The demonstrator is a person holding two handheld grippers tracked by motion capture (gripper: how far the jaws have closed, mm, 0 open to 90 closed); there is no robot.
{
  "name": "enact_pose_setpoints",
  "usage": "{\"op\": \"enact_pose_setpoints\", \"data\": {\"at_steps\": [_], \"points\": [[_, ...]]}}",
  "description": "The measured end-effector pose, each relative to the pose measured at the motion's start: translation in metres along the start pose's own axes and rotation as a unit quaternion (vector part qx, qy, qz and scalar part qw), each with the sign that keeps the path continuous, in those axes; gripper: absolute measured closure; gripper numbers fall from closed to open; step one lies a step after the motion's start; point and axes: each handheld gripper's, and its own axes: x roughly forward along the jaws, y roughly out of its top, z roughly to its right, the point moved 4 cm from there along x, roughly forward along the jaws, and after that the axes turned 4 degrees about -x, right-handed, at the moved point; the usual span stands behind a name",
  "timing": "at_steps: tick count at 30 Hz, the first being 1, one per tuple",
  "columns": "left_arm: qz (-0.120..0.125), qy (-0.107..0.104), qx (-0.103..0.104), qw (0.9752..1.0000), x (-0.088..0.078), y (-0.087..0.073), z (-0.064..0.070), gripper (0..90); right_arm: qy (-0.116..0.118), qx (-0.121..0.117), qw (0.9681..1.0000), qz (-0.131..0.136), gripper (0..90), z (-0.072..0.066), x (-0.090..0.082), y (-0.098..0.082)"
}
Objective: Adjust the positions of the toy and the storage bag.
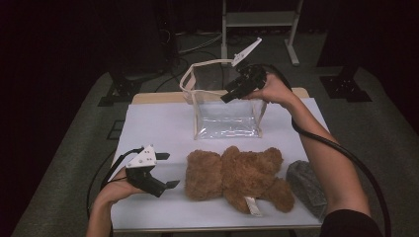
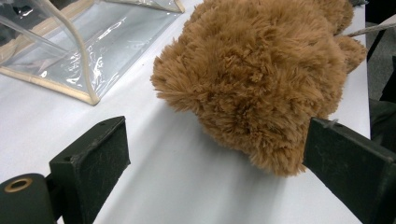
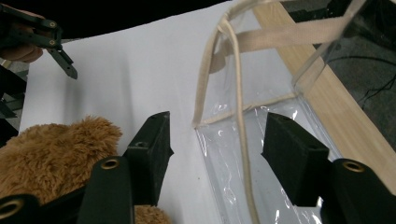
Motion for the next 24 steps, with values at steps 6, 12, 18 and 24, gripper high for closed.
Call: {"op": "enact_pose_setpoints", "data": {"at_steps": [6, 12, 18, 24], "points": [[0.000, -0.001, -0.002, 1.0000, -0.001, 0.000, 0.000, 6.4, -0.009, 0.013, 0.9998, -0.011, 49.9, 0.010, 0.005, -0.011], [-0.001, -0.001, -0.002, 1.0000, 0.001, -0.001, 0.000, 6.4, -0.015, 0.011, 0.9995, -0.024, 65.6, 0.010, 0.008, -0.018], [-0.003, -0.002, 0.000, 1.0000, 0.000, -0.001, 0.002, 6.4, -0.015, 0.010, 0.9991, -0.038, 81.8, 0.005, 0.013, -0.021], [-0.002, -0.002, 0.000, 1.0000, -0.001, -0.001, 0.002, 6.4, -0.012, 0.012, 0.9991, -0.038, 86.7, 0.000, 0.013, -0.022]]}}
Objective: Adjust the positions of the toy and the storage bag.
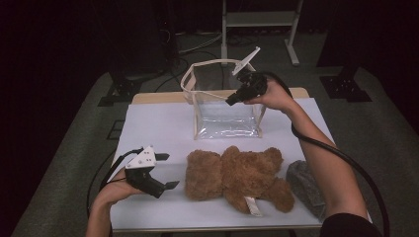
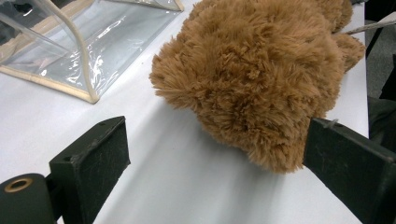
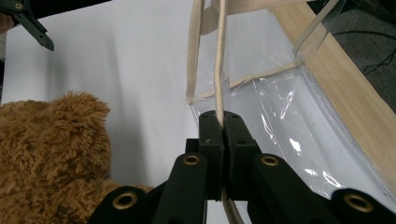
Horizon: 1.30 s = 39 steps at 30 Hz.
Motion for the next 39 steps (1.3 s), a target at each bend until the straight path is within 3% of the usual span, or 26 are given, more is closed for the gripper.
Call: {"op": "enact_pose_setpoints", "data": {"at_steps": [18, 36, 39], "points": [[-0.007, -0.002, 0.005, 1.0000, 0.001, -0.001, 0.002, 6.4, 0.015, -0.019, 0.9997, 0.004, 87.0, -0.031, -0.006, -0.009], [-0.011, -0.002, 0.006, 0.9999, 0.000, -0.003, 0.003, 6.4, 0.029, -0.024, 0.9993, 0.003, 87.0, -0.062, -0.011, -0.016], [-0.010, 0.005, 0.006, 0.9999, 0.000, -0.002, 0.003, 1.5, 0.031, -0.030, 0.9991, 0.002, 87.1, -0.067, -0.011, -0.016]]}}
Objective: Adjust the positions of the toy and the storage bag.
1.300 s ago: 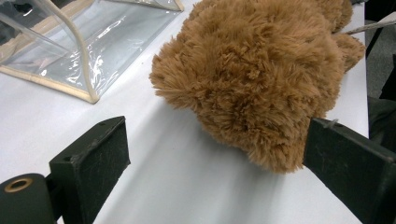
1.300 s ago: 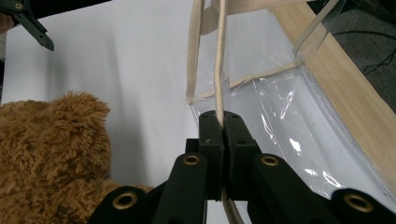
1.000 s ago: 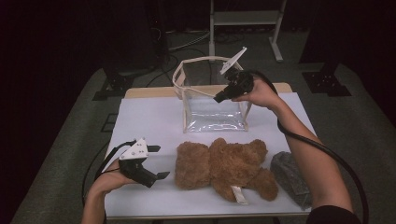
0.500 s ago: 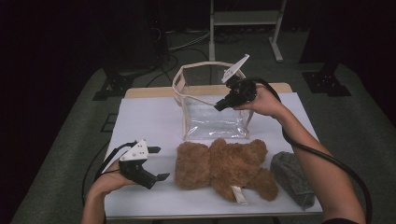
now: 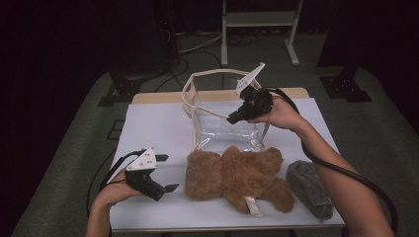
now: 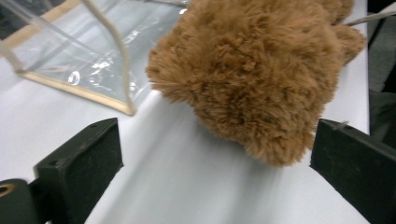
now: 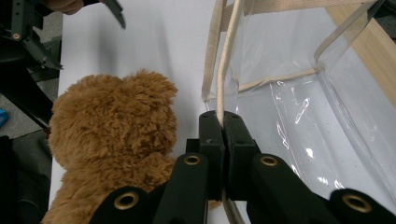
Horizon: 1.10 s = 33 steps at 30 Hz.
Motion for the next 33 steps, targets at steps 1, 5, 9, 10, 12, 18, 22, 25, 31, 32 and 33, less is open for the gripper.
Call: {"op": "enact_pose_setpoints", "data": {"at_steps": [1, 5, 9, 10, 12, 18, 22, 25, 31, 32, 33], "points": [[-0.001, 0.000, -0.001, 1.0000, 0.000, 0.000, 0.000, 1.5, 0.002, 0.000, 1.0000, 0.000, 87.1, -0.002, 0.000, 0.001], [-0.003, -0.002, -0.001, 1.0000, 0.000, -0.001, 0.000, 1.5, 0.007, -0.004, 1.0000, -0.001, 87.1, -0.007, 0.000, 0.002], [-0.001, -0.001, -0.001, 1.0000, 0.000, -0.001, 0.000, 1.5, 0.010, -0.007, 0.9999, -0.002, 87.1, -0.012, 0.001, 0.003], [-0.001, -0.001, 0.000, 1.0000, 0.000, -0.001, 0.000, 1.5, 0.012, -0.008, 0.9999, -0.002, 87.1, -0.013, 0.001, 0.003], [0.001, 0.000, 0.000, 1.0000, 0.000, -0.001, -0.001, 1.5, 0.013, -0.011, 0.9999, -0.002, 87.1, -0.015, 0.001, 0.003], [-0.001, -0.003, 0.002, 1.0000, 0.000, -0.002, 0.000, 1.5, 0.017, -0.014, 0.9998, -0.002, 87.0, -0.020, 0.001, 0.002], [-0.004, -0.003, 0.003, 1.0000, 0.000, -0.002, 0.000, 1.5, 0.020, -0.015, 0.9997, 0.000, 87.1, -0.023, 0.001, 0.001], [-0.004, -0.003, 0.002, 1.0000, 0.000, -0.002, -0.001, 1.5, 0.020, -0.016, 0.9997, 0.001, 87.0, -0.024, 0.000, 0.000], [-0.004, -0.004, 0.002, 1.0000, 0.001, -0.002, 0.000, 1.5, 0.012, -0.009, 0.9999, 0.007, 86.6, -0.024, 0.000, -0.002], [-0.004, -0.004, 0.003, 1.0000, 0.001, -0.002, 0.000, 1.5, 0.002, -0.007, 0.9999, 0.009, 82.9, -0.023, -0.001, -0.002], [-0.003, -0.004, 0.003, 1.0000, 0.000, -0.002, 0.000, 1.5, 0.001, -0.006, 0.9999, 0.012, 79.8, -0.023, -0.002, -0.001]]}}
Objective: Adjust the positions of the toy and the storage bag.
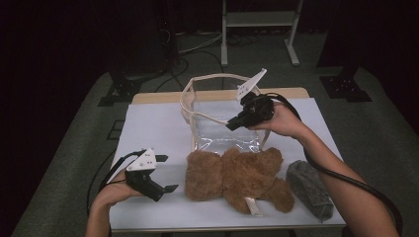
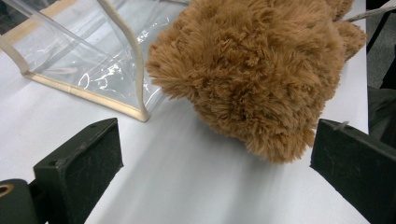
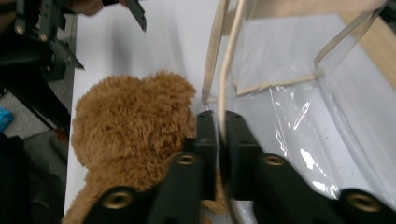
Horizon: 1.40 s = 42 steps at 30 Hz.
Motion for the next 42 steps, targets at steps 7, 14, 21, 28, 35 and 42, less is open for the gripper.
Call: {"op": "enact_pose_setpoints", "data": {"at_steps": [7, 14, 21, 28, 35, 42], "points": [[0.002, 0.002, -0.001, 1.0000, -0.002, 0.001, 0.000, 1.5, -0.013, -0.005, 0.9993, 0.035, 54.4, -0.009, -0.021, 0.013], [-0.001, 0.003, -0.004, 1.0000, -0.001, -0.001, 0.000, 1.5, -0.003, -0.035, 0.9975, 0.062, 36.5, -0.039, -0.036, 0.021], [0.003, 0.006, -0.010, 0.9999, -0.002, -0.002, -0.002, 1.5, 0.027, -0.060, 0.9978, 0.013, 26.7, -0.068, -0.004, 0.004], [0.000, 0.007, -0.012, 0.9999, -0.003, -0.005, -0.004, 1.5, 0.029, -0.039, 0.9980, -0.040, 23.3, -0.071, 0.036, -0.033], [0.004, 0.007, -0.014, 0.9999, -0.004, -0.005, -0.005, 1.5, 0.024, -0.035, 0.9966, -0.071, 20.4, -0.071, 0.047, -0.054], [0.000, 0.005, -0.015, 0.9999, -0.005, -0.006, -0.006, 1.5, 0.021, -0.046, 0.9950, -0.086, 17.3, -0.076, 0.063, -0.059]]}}
